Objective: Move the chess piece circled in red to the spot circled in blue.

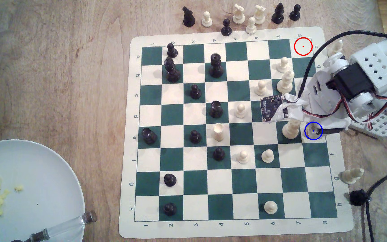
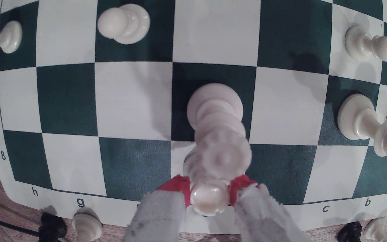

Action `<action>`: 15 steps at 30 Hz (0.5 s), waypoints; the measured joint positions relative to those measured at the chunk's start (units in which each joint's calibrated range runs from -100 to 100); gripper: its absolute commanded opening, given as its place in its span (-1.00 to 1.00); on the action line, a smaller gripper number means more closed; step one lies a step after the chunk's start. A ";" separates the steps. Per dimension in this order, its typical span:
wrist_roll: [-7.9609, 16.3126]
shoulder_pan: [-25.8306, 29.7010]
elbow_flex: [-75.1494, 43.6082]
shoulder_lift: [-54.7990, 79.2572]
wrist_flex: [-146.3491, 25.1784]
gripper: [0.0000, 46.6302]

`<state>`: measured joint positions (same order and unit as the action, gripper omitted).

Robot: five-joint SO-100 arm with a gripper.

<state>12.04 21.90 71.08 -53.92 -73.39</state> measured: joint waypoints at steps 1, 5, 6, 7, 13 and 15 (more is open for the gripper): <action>0.00 0.00 0.00 0.00 0.00 -0.88; -0.44 0.00 0.00 0.00 0.00 -0.50; -0.54 0.00 0.00 0.00 0.00 -0.45; -0.63 0.00 0.00 0.00 0.00 -0.36; -0.73 -1.77 0.09 0.00 -0.24 -0.06; -0.73 -1.99 0.09 -0.34 -0.96 -0.01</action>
<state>11.31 19.91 71.17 -54.25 -74.34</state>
